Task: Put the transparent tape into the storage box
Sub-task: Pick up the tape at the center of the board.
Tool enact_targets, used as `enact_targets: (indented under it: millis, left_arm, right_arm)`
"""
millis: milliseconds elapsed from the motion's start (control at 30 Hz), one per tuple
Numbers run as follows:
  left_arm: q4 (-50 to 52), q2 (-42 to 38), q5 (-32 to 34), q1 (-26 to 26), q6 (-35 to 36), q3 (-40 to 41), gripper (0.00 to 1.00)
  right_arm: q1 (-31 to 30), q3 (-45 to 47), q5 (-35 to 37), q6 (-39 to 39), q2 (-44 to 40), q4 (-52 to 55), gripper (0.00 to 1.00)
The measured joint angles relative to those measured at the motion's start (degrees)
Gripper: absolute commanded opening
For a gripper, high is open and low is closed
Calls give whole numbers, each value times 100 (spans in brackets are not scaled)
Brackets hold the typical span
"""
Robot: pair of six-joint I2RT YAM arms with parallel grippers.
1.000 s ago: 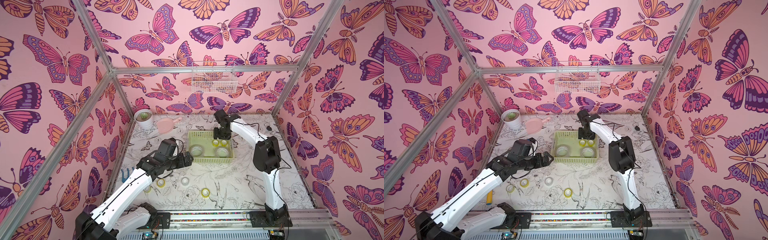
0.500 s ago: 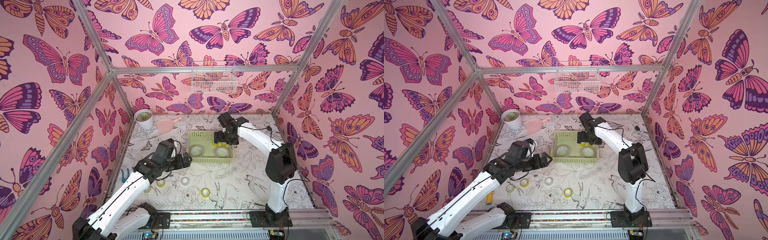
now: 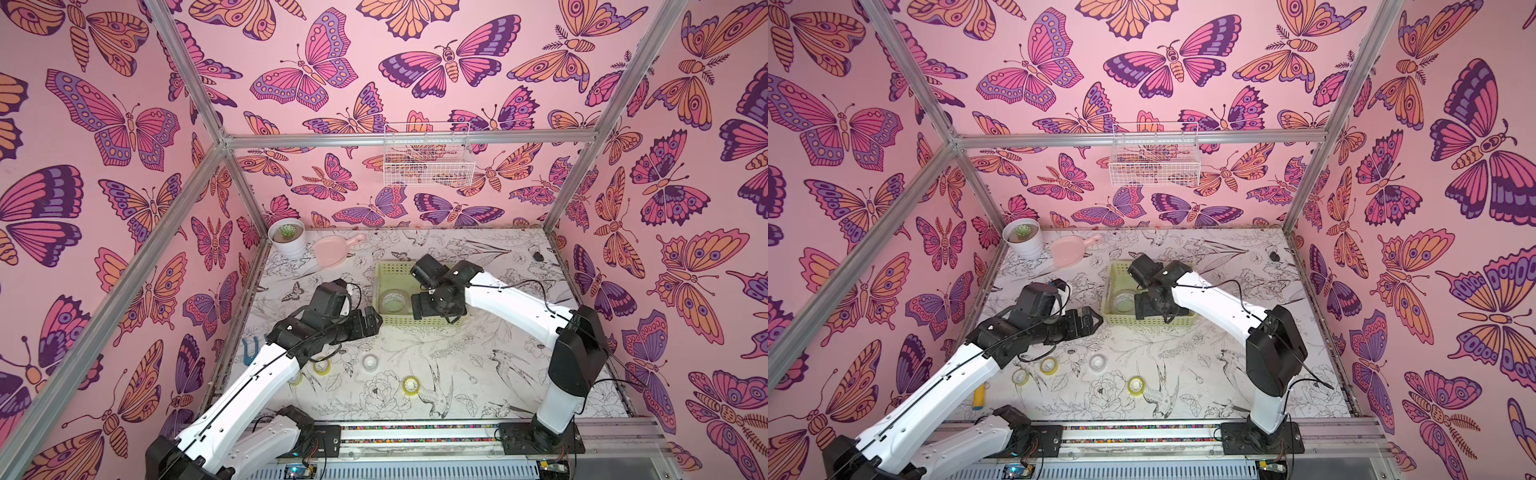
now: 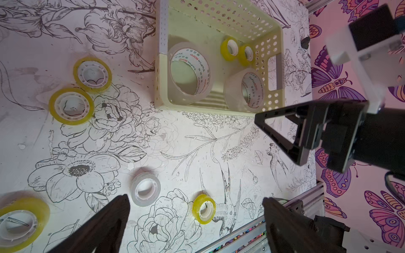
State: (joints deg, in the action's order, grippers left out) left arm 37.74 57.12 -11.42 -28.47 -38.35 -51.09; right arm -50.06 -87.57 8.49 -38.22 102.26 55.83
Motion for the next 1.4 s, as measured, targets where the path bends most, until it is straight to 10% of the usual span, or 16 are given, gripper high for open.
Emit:
enact_targets:
  millis: [400, 1400]
  left_arm:
    - [535, -24, -863, 44, 363, 28, 100]
    - [1532, -352, -1674, 44, 356, 262, 100]
  right_arm:
    - [-1058, 527, 107, -713, -44, 26, 99]
    - [-2059, 2002, -737, -1711, -31, -1106, 50]
